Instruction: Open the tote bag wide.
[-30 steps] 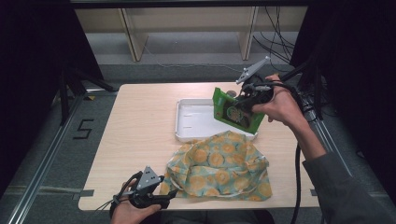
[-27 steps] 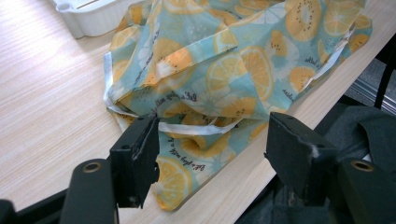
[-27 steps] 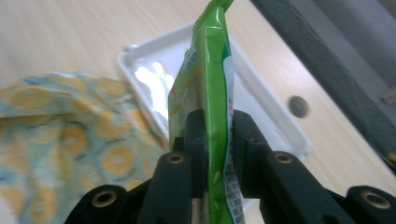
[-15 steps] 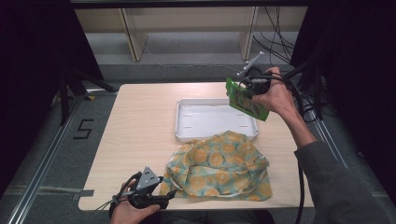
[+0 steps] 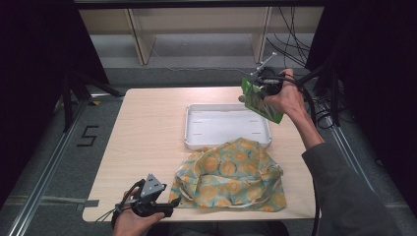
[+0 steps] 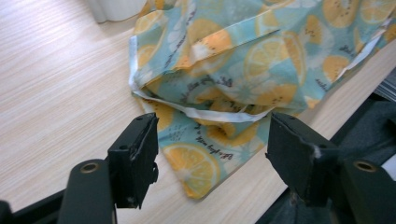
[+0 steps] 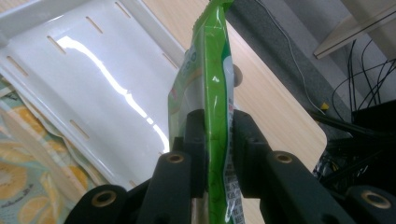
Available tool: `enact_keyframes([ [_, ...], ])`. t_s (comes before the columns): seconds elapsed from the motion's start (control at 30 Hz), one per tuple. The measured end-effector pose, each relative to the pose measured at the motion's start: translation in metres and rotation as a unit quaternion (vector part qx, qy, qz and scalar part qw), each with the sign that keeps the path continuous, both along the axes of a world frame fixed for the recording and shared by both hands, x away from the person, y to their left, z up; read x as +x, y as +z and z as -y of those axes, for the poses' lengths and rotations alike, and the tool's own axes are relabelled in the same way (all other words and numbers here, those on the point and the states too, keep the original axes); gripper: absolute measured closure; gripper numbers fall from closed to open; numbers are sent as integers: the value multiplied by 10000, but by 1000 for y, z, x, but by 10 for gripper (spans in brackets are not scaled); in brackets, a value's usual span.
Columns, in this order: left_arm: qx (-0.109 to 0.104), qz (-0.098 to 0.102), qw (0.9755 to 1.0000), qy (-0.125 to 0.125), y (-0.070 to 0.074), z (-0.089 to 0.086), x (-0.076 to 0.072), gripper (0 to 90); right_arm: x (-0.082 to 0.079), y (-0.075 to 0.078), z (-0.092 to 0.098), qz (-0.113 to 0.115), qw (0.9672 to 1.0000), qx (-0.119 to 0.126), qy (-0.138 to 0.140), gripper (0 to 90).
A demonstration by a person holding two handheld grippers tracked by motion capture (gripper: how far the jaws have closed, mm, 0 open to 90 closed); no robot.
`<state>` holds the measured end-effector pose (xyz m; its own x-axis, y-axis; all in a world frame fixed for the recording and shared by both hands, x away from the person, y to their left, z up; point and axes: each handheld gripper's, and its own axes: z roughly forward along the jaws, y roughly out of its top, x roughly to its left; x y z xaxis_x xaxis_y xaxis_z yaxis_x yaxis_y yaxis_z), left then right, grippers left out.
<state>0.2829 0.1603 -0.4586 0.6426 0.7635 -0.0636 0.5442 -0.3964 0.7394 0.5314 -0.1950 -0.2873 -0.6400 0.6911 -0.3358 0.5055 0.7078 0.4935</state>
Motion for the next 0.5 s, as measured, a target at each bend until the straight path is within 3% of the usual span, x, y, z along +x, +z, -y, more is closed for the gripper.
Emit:
enact_keyframes([
  [0.03, 13, 20, 10000, 33, -1, -1, 0, 330, 1, -1, 0, -16, 10000, 33, -50, 779],
  [0.07, 214, 2, 9997, -101, 1, -4, 1, 326, 2, -2, 0, -22, 10000, 26, -78, 779],
  [0.17, 104, 52, 9999, -2, 0, -4, 1, 313, 6, -5, 1, -24, 9999, 17, -107, 779],
  [0.5, 224, 16, 9997, -88, 1, -5, 1, 306, 19, -14, 0, 16, 9995, -22, -301, 779],
])
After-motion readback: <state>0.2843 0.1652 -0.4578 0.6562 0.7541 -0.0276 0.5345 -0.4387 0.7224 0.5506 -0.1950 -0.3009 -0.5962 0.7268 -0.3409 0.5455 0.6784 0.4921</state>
